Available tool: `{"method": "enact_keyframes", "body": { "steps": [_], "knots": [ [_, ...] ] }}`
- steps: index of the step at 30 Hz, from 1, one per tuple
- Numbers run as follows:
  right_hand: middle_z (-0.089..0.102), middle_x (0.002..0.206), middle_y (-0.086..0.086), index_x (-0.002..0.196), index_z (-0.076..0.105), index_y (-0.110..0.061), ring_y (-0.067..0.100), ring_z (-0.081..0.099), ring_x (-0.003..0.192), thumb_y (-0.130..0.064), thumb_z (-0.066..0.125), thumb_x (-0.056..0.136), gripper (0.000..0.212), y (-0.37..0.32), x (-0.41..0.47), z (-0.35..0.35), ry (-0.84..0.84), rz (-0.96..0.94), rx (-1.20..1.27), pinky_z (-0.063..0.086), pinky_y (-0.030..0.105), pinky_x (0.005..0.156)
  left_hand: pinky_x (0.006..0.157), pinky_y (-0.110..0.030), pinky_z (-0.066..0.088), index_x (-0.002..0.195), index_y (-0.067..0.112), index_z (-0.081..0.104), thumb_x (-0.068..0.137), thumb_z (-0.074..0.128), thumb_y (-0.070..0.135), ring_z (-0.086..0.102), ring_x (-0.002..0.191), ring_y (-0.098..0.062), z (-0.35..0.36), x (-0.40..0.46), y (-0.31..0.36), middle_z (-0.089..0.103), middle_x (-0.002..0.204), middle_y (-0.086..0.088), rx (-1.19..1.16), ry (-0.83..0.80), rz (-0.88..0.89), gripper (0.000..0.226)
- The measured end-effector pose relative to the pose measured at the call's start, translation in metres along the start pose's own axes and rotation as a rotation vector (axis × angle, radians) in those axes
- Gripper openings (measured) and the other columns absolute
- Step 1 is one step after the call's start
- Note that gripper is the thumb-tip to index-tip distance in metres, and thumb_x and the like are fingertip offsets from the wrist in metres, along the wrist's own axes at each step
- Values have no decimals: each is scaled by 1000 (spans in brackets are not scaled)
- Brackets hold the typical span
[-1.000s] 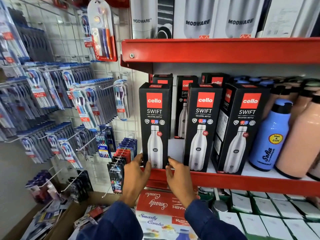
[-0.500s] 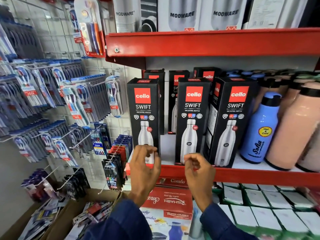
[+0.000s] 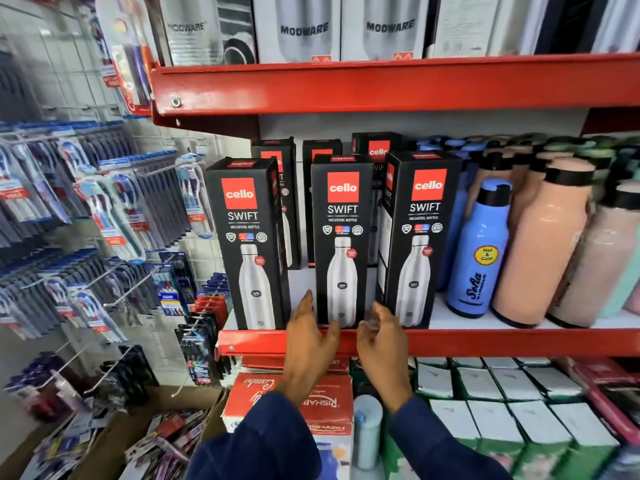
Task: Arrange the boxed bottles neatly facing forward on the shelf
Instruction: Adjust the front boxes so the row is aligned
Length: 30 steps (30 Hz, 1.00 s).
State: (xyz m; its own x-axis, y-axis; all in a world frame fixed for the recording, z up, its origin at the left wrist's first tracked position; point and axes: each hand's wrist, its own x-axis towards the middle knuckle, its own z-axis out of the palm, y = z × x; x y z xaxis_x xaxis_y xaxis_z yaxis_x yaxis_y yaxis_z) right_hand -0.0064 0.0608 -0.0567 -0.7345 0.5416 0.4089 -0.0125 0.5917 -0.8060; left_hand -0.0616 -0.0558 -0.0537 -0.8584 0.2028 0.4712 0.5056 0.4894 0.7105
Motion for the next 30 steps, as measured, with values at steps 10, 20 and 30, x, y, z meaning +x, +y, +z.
{"method": "enact_keyframes", "body": {
  "steps": [10, 20, 30],
  "knots": [
    [73, 107, 8, 131, 56, -10, 11, 67, 88, -5, 52, 91, 41, 3, 10, -6, -122, -36, -40, 41, 1, 72, 60, 10, 33, 128, 11, 58, 88, 65, 12, 55, 65, 19, 1, -2, -8, 61, 90, 17, -55, 70, -63, 41],
    [73, 110, 6, 127, 59, -11, 6, 63, 88, -4, 54, 90, 38, 3, 7, -8, -163, -73, -19, 46, 14, 80, 60, 7, 37, 126, 5, 62, 95, 61, 13, 55, 62, 8, -3, -6, -13, 74, 97, 4, 11, 145, -62, 31],
    [72, 112, 3, 127, 58, -12, 3, 62, 88, -6, 58, 89, 38, 4, 5, -10, -172, -67, -15, 43, 6, 76, 68, 9, 35, 125, 3, 62, 96, 61, 12, 71, 90, -15, -4, -7, -14, 77, 104, -10, 6, 186, -44, 31]
  ]
}}
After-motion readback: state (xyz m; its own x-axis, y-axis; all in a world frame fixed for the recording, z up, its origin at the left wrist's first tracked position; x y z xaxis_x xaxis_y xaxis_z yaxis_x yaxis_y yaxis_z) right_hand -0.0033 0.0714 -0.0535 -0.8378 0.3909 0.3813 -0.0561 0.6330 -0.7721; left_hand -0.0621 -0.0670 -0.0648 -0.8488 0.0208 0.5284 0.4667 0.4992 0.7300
